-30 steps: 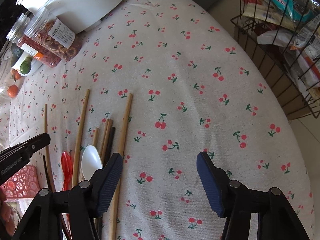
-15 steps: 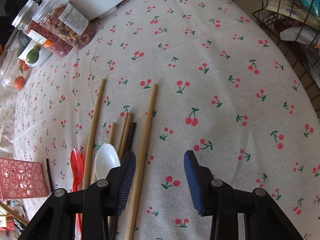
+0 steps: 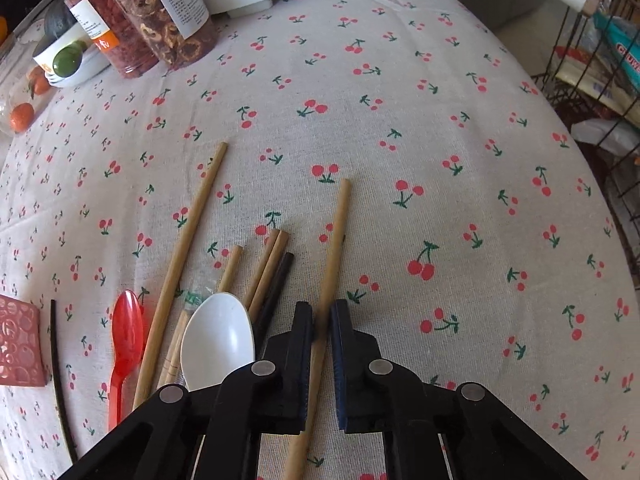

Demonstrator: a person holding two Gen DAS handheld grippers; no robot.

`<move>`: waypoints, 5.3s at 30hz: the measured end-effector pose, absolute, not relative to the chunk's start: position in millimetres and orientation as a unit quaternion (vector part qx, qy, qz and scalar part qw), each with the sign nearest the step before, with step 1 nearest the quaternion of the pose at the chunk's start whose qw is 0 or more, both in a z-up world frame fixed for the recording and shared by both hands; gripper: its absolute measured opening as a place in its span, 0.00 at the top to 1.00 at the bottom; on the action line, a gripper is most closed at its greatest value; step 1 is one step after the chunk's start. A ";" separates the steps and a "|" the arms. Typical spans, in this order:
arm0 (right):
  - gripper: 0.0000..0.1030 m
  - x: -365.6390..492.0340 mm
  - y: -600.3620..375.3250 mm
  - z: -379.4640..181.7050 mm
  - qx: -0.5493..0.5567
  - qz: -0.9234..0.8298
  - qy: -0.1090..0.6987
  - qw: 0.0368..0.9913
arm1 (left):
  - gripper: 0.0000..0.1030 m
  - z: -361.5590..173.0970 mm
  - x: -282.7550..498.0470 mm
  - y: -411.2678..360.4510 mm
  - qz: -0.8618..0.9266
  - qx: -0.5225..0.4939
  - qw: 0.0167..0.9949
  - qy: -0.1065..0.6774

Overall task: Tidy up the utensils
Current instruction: 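Close the right gripper on another bamboo chopstick while the left gripper holds its chopstick, then carry both chopsticks upright to the pink basket and open both grippers, then lower the left gripper onto a black chopstick and close it, then lift the black chopstick with the left gripper while the right gripper grasps the white spoon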

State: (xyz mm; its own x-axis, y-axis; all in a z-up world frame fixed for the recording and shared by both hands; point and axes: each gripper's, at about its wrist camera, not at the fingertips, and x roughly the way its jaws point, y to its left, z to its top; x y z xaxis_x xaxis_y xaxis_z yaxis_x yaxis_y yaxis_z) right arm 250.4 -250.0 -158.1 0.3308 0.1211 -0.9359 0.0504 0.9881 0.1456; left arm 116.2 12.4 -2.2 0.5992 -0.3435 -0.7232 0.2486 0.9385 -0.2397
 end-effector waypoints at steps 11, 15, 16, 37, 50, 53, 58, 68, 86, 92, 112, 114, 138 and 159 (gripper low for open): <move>0.94 206.1 -258.6 -80.5 0.109 0.030 0.476 0.872 | 0.95 45.0 80.4 42.1 -0.165 -0.066 0.923 0.342; 0.94 177.9 -252.4 -46.6 0.097 0.038 0.431 0.896 | 0.95 64.4 69.8 49.7 -0.157 -0.068 0.936 0.308; 0.94 171.0 -249.9 -38.6 0.093 0.041 0.419 0.902 | 0.95 68.5 67.9 51.8 -0.155 -0.067 0.939 0.301; 0.94 122.1 -166.9 64.9 0.106 0.170 0.264 0.943 | 0.95 81.3 96.3 100.2 -0.056 -0.076 0.966 0.243; 0.94 154.8 -84.4 36.1 0.060 0.231 0.325 0.915 | 0.95 10.7 167.2 109.4 -0.060 -0.076 0.928 0.360; 0.94 166.1 -77.1 18.6 0.051 0.232 0.353 0.905 | 0.95 1.1 176.4 114.3 -0.061 -0.089 0.921 0.375; 0.94 180.3 -74.1 -0.3 0.053 0.233 0.383 0.892 | 0.95 -6.2 184.9 118.2 -0.054 -0.096 0.918 0.381; 0.85 188.8 -82.1 0.1 0.087 0.239 0.384 0.888 | 0.80 -11.6 190.1 120.4 -0.037 -0.119 0.908 0.399; 0.24 159.2 -159.8 9.4 0.098 0.194 0.382 0.898 | 0.17 -26.6 131.2 89.4 -0.021 -0.076 0.902 0.424; 0.22 154.1 -185.6 -17.9 0.071 0.153 0.417 0.893 | 0.17 -50.7 111.2 63.7 -0.033 -0.034 0.895 0.444; 0.22 156.2 -246.4 -98.4 0.058 0.057 0.545 0.835 | 0.49 -153.0 145.3 6.4 -0.050 -0.094 0.842 0.529; 0.22 157.1 -247.4 -100.2 0.059 0.057 0.549 0.832 | 0.60 -159.7 151.2 4.3 -0.046 -0.098 0.841 0.530; 0.22 183.5 -251.7 -113.8 0.064 0.044 0.567 0.820 | 0.95 -124.2 134.5 -10.7 -0.115 -0.069 0.856 0.500; 0.58 234.2 -228.9 -141.5 0.114 0.051 0.566 0.815 | 0.95 -49.2 84.5 34.4 -0.155 -0.078 0.886 0.429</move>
State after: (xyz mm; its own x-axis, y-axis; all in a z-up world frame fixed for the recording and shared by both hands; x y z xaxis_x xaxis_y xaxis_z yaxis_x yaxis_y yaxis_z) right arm 234.2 -228.9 -141.5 0.3545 0.2122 -0.9106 0.0455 0.9688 0.2435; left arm 84.5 34.4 -49.2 0.5833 -0.3420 -0.7368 0.2081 0.9397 -0.2714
